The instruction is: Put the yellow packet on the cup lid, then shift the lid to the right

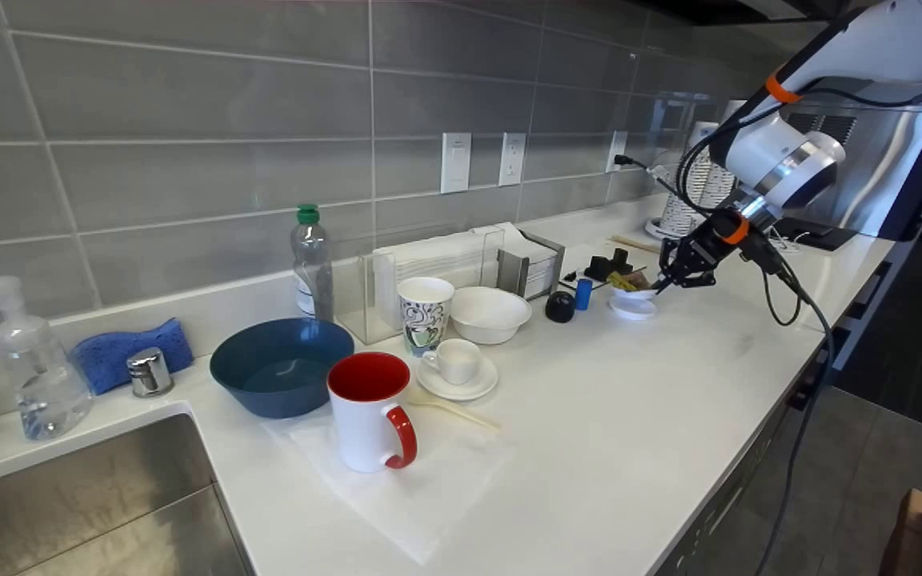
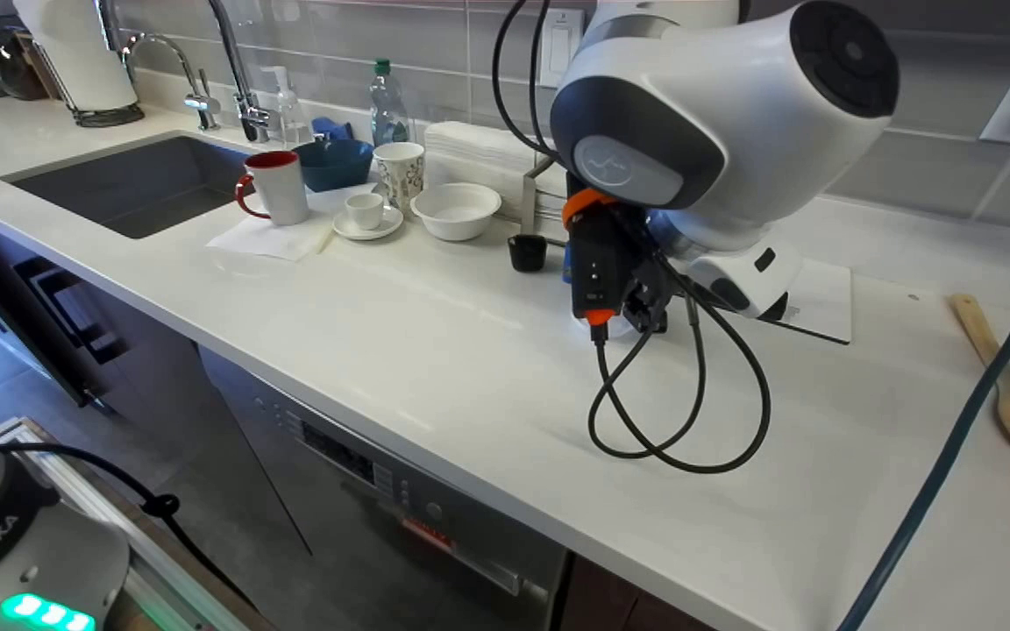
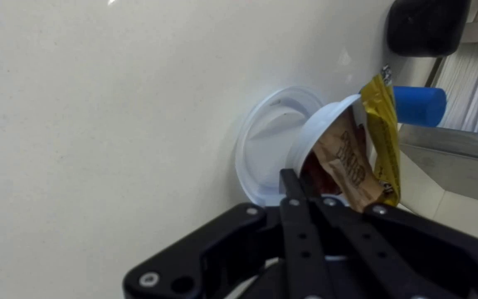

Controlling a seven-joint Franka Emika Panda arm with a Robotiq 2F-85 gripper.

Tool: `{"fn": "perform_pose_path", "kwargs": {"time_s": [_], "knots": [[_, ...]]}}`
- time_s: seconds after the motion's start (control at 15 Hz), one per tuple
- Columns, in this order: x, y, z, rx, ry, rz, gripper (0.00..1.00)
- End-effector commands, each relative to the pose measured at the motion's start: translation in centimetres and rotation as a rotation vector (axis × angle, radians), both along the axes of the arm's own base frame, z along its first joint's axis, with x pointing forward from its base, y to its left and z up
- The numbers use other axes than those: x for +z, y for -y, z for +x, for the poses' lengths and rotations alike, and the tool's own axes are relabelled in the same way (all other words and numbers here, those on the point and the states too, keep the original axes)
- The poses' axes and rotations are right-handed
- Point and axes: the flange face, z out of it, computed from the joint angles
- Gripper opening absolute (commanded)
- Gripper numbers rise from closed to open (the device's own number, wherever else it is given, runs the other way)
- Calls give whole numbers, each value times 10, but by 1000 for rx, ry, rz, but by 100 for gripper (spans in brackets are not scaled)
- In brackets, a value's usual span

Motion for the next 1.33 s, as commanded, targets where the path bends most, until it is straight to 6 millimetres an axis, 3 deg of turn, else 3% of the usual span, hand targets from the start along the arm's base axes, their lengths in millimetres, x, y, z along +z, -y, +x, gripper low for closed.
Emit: {"fn": "perform_pose_path", "kwargs": {"time_s": [0.0, 0.6, 0.67, 0.8, 1.27], "knots": [[-12, 4, 7, 12, 1, 13, 0], [-30, 5, 7, 21, -38, 11, 0], [-29, 4, 7, 25, -38, 14, 27], [-25, 3, 9, 28, -28, 10, 32], [8, -8, 16, 121, 32, -16, 81]]}}
